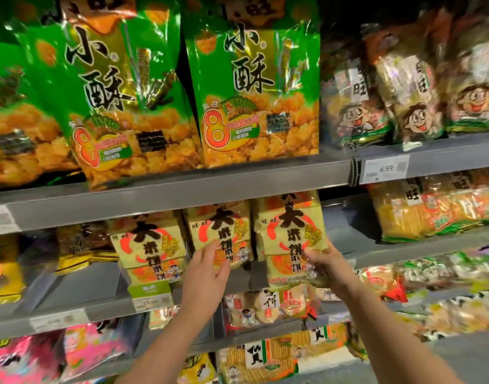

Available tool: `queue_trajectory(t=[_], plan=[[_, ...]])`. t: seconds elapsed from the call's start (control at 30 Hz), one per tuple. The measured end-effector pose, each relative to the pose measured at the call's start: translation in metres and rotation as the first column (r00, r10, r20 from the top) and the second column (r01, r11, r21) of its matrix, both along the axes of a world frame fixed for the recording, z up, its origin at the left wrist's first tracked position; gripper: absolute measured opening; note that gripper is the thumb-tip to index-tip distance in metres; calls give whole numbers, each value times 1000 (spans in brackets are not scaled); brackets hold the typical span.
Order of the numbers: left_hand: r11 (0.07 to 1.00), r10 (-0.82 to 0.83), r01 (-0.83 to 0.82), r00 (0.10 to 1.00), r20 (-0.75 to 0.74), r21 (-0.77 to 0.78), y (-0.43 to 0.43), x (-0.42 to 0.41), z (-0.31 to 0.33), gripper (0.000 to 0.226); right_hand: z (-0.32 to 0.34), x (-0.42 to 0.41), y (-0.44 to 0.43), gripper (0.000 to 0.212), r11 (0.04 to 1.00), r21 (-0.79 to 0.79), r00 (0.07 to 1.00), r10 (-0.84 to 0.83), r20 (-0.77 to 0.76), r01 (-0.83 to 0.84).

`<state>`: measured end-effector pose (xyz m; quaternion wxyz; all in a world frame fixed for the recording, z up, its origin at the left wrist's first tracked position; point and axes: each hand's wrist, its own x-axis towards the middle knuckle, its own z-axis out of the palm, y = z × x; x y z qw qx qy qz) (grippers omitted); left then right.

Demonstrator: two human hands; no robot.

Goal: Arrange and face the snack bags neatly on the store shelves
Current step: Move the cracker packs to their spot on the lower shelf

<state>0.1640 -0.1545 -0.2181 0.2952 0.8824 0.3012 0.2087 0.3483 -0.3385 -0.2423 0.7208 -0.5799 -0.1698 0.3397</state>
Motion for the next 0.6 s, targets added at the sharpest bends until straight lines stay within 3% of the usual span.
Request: queue_trajectory(t=[0.13,0.37,0.5,0.6], plan=[[994,90,-88,996,-29,64,4,8,-10,57,-1,-4,13,42,999,9,994,-54,93,53],[979,86,-77,995,-42,188,-3,12,-20,64,-4,-10,47,22,926,-24,905,-363,223,377],[970,-83,116,984,-159,216,-26,38,-23,80,-12,-14,57,27,892,-106,861,-384,334,439],[987,-72,102,972,-223,127,-35,56,-28,102,-12,-23,63,34,835,-143,798,-436,416,531]])
